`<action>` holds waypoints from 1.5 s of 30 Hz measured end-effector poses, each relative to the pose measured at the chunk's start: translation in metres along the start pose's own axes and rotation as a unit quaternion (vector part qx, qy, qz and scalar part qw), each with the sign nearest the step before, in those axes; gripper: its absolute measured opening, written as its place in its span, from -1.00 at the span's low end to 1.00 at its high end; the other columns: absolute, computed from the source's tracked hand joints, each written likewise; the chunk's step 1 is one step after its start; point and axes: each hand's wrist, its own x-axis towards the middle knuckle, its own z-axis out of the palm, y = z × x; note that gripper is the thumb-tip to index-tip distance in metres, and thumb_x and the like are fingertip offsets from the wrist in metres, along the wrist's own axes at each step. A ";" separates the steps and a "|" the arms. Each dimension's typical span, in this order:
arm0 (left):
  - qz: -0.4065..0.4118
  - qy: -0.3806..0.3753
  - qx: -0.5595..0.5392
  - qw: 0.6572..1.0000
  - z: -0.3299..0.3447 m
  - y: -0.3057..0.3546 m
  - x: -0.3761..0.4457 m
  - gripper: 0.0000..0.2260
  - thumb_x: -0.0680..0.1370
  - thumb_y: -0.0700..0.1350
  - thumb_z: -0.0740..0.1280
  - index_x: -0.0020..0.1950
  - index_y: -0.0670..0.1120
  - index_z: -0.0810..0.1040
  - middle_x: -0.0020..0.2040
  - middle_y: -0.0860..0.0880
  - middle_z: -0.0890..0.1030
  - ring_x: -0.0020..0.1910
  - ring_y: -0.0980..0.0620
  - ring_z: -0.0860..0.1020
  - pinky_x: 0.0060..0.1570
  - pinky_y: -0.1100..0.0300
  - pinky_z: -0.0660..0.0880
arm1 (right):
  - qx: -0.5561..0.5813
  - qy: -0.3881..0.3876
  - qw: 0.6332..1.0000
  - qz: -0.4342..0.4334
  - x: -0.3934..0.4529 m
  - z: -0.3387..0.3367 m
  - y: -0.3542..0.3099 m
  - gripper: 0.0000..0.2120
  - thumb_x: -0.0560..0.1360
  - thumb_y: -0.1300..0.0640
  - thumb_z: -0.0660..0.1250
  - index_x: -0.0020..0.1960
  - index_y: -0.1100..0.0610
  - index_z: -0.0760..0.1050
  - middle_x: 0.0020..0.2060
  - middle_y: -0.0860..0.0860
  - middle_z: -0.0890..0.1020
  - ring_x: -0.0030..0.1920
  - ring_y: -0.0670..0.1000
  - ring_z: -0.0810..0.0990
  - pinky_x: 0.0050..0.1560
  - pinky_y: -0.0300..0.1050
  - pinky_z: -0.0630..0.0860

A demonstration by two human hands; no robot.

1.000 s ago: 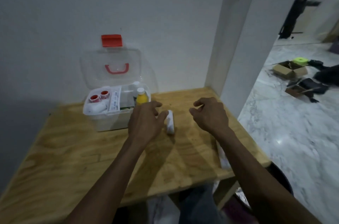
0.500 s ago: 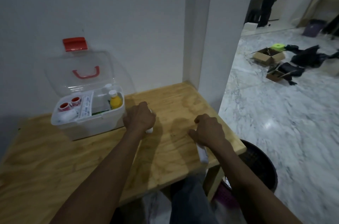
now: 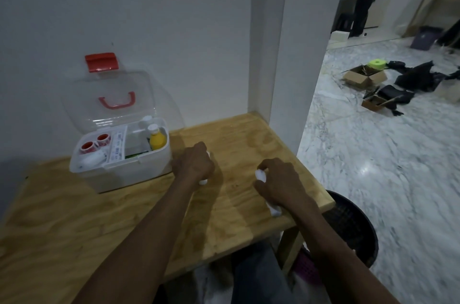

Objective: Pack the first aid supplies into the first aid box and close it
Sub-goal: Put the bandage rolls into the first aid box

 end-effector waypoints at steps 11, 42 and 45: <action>0.116 0.178 -0.178 0.961 -0.027 -0.014 -0.034 -0.65 0.53 -0.01 0.27 0.33 0.07 0.39 -0.05 -0.07 0.66 -0.06 -0.14 0.62 -0.10 -0.06 0.56 | 0.185 0.143 0.962 -0.139 0.016 -0.015 -0.068 -0.68 0.43 0.01 0.48 0.17 0.00 0.61 -0.06 -0.04 0.68 -0.17 -0.17 0.61 -0.17 -0.31 0.54; 0.079 0.356 -0.295 0.883 -0.082 -0.110 -0.028 -0.77 0.46 -0.10 0.46 0.10 0.02 0.57 -0.11 0.01 0.70 -0.10 0.09 0.65 -0.04 0.03 0.58 | 0.279 0.097 0.911 -0.289 0.079 0.041 -0.196 -0.74 0.39 0.16 0.53 0.07 0.09 0.65 -0.14 -0.15 0.66 -0.16 -0.27 0.63 -0.08 -0.35 0.58; 0.075 0.342 -0.298 0.888 -0.074 -0.111 -0.026 -0.76 0.46 -0.07 0.46 0.10 0.05 0.56 -0.11 0.05 0.69 -0.08 0.08 0.64 0.04 -0.17 0.54 | 0.275 0.085 0.914 -0.286 0.080 0.047 -0.191 -0.75 0.39 0.15 0.54 0.06 0.09 0.65 -0.13 -0.14 0.67 -0.16 -0.27 0.63 -0.09 -0.36 0.58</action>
